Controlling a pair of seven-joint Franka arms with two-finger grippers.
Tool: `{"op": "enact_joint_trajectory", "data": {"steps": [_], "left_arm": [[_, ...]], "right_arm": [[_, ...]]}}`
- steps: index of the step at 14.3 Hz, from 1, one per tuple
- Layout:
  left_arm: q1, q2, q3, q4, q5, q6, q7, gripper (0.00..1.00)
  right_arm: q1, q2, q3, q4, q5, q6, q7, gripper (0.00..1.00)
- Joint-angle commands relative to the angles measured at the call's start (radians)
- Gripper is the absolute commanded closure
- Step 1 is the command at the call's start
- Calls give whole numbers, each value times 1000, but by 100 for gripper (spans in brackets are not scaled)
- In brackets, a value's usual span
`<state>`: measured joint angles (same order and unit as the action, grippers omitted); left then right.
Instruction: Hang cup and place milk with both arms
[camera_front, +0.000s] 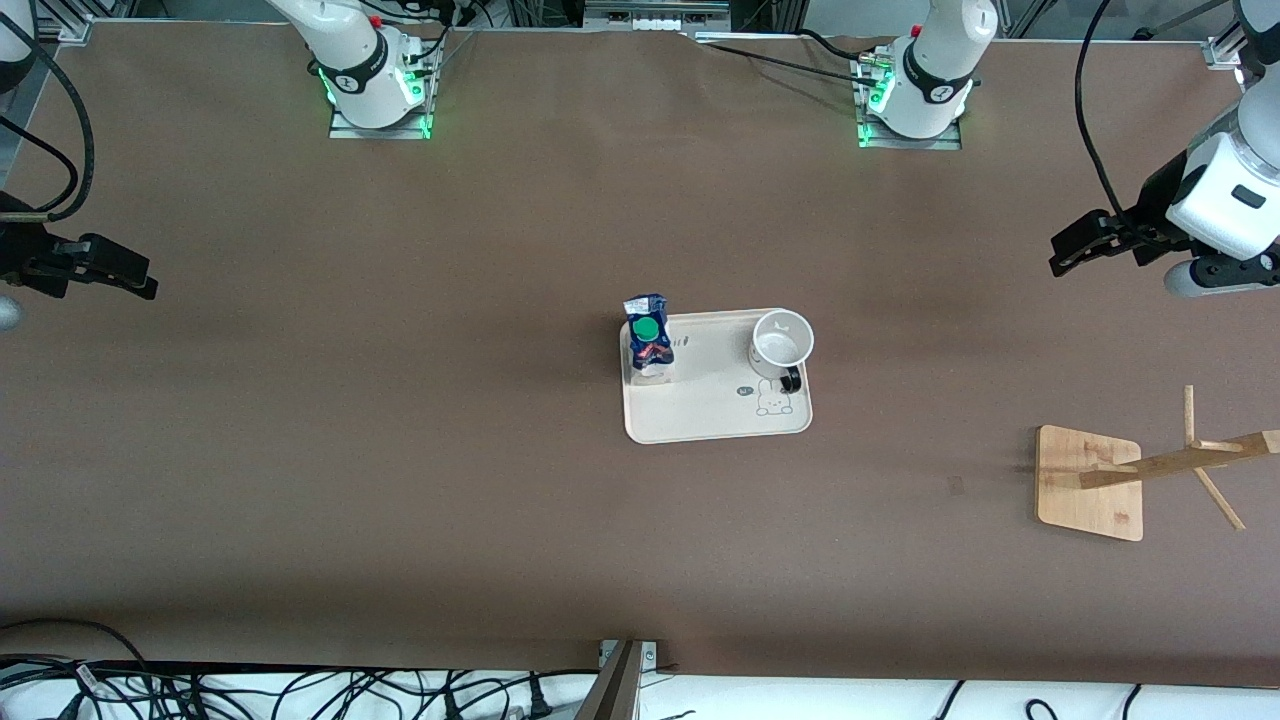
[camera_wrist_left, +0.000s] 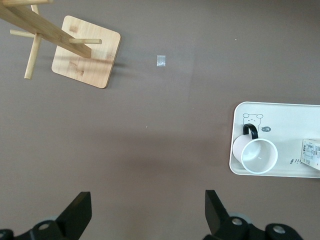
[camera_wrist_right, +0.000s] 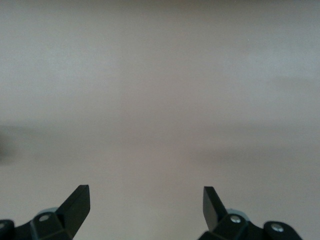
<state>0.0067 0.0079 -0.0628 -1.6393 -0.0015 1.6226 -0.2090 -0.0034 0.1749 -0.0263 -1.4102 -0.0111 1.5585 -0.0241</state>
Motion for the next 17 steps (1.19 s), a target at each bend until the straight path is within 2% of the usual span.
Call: {"op": "enact_joint_trajectory", "data": {"steps": [1,14,17], "left_arm": [[7,12,0,32,-15,-26,19,0],[1,14,-15,49,-14,-41,20,0],[-28,58,-17,50,-28,-87,26,0]], "right_arm": [[2,-6,-1,10,11,-12,15,0],[17,-17,2,8,10,-38,9,0],[16,8,0,8,32,-25,9,0]]}}
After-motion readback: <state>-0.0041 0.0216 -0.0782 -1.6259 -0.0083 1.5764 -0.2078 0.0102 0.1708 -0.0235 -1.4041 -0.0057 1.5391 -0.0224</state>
